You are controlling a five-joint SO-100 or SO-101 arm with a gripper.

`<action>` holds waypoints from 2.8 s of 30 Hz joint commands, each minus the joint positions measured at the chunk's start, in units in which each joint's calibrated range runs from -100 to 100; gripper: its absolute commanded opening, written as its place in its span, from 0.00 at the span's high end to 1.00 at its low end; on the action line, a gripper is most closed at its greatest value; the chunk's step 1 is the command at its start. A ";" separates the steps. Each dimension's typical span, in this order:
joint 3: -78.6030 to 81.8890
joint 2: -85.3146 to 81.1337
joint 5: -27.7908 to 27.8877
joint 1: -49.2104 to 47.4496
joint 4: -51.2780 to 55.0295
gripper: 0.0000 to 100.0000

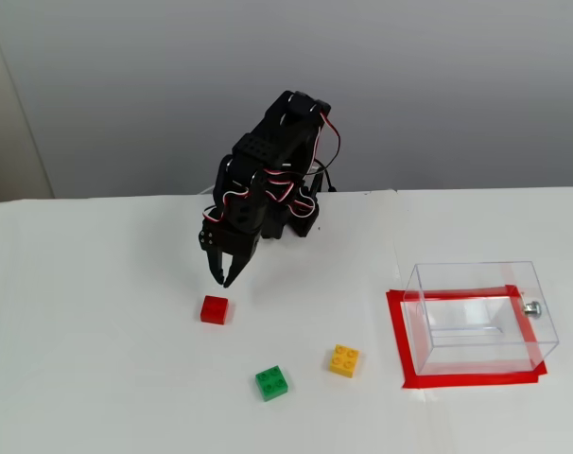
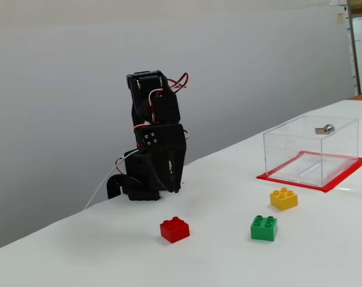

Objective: Pick the red lego brick and place it into the transparent box

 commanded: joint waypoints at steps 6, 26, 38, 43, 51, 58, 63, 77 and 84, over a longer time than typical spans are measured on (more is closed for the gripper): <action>-5.65 7.92 1.87 1.49 -7.48 0.99; 2.94 8.17 8.08 -0.51 -9.91 0.98; 2.67 8.85 8.08 -2.80 -9.91 0.91; 2.94 8.85 8.08 -2.80 -9.91 0.70; 3.03 8.93 8.23 -3.24 -10.09 0.62; 3.03 9.02 7.87 -5.98 -10.09 0.62; 3.12 11.56 7.82 -5.98 -10.52 0.62; 4.02 17.42 7.82 -5.90 -16.88 0.61; 8.36 17.67 7.76 -5.90 -16.88 0.61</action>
